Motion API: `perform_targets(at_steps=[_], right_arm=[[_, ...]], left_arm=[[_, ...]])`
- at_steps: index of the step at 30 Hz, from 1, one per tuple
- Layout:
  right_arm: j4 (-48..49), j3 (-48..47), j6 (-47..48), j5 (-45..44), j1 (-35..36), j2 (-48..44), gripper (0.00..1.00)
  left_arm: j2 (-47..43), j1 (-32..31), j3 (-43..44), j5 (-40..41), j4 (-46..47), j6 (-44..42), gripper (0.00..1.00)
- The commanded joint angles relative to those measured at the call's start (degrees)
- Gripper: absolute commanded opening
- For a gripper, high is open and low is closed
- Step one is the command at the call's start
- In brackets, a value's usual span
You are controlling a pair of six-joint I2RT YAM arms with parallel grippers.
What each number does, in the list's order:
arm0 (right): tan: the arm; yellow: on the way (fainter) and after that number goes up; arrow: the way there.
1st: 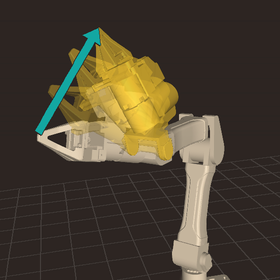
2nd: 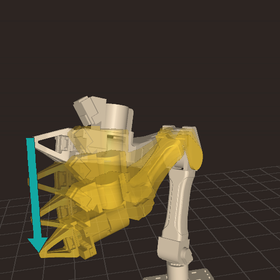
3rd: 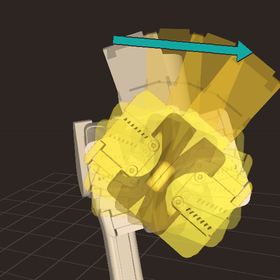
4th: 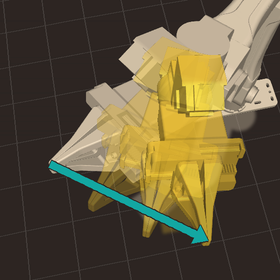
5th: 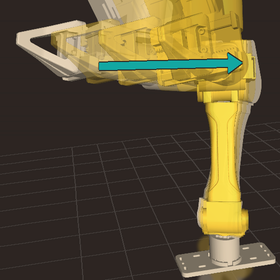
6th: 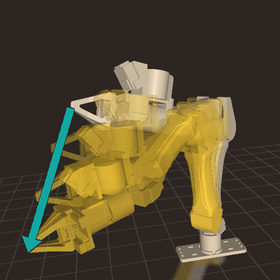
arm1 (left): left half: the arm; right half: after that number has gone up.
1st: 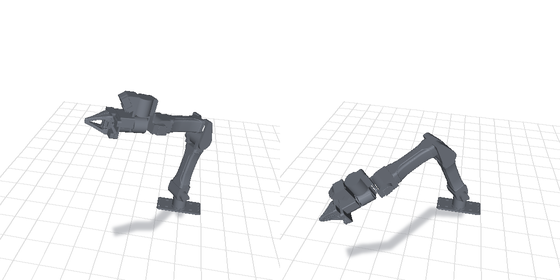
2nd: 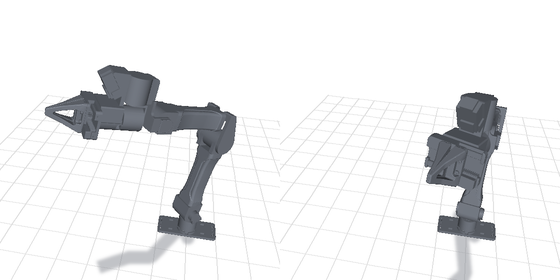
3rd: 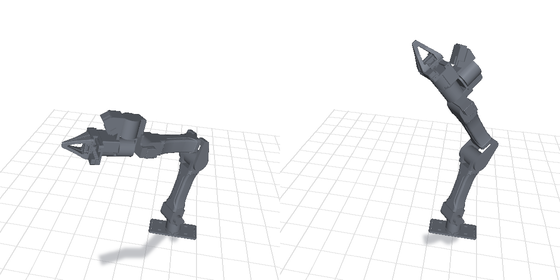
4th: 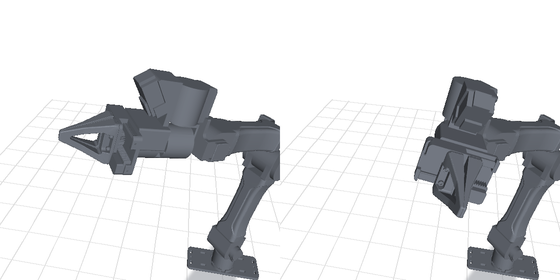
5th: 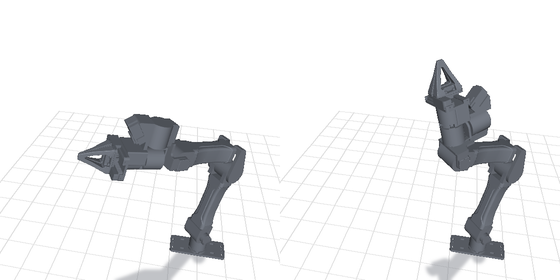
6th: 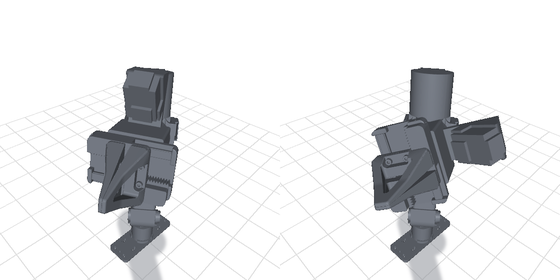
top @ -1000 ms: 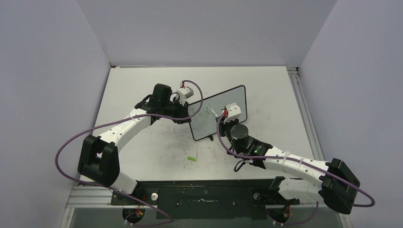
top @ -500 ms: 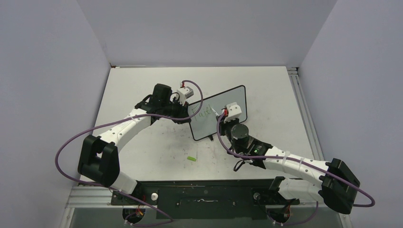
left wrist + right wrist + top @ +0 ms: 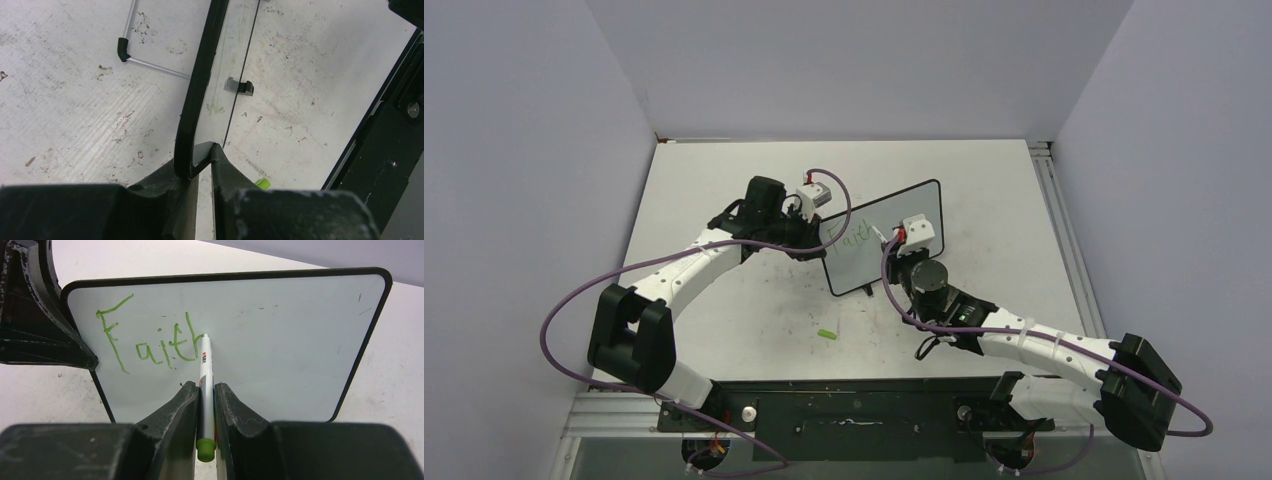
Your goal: Write a sentence on the whiteboard
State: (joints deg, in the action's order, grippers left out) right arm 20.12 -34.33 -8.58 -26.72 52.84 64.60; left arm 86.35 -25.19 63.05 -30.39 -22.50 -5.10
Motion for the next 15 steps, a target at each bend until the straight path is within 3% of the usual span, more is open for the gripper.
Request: perform_targets(at_steps=[1,15], right_arm=[[0.7,-0.1,-1.0,-2.3,-1.1,-0.9,0.05],[-2.2,2.5,-4.6,-1.5,-1.1,-1.9,0.05]], left_arm=[[0.1,-0.3,1.7,3.8,-1.1,-3.6,0.0],[0.0,-0.3,1.7,3.8,-1.1,-3.6,0.0]])
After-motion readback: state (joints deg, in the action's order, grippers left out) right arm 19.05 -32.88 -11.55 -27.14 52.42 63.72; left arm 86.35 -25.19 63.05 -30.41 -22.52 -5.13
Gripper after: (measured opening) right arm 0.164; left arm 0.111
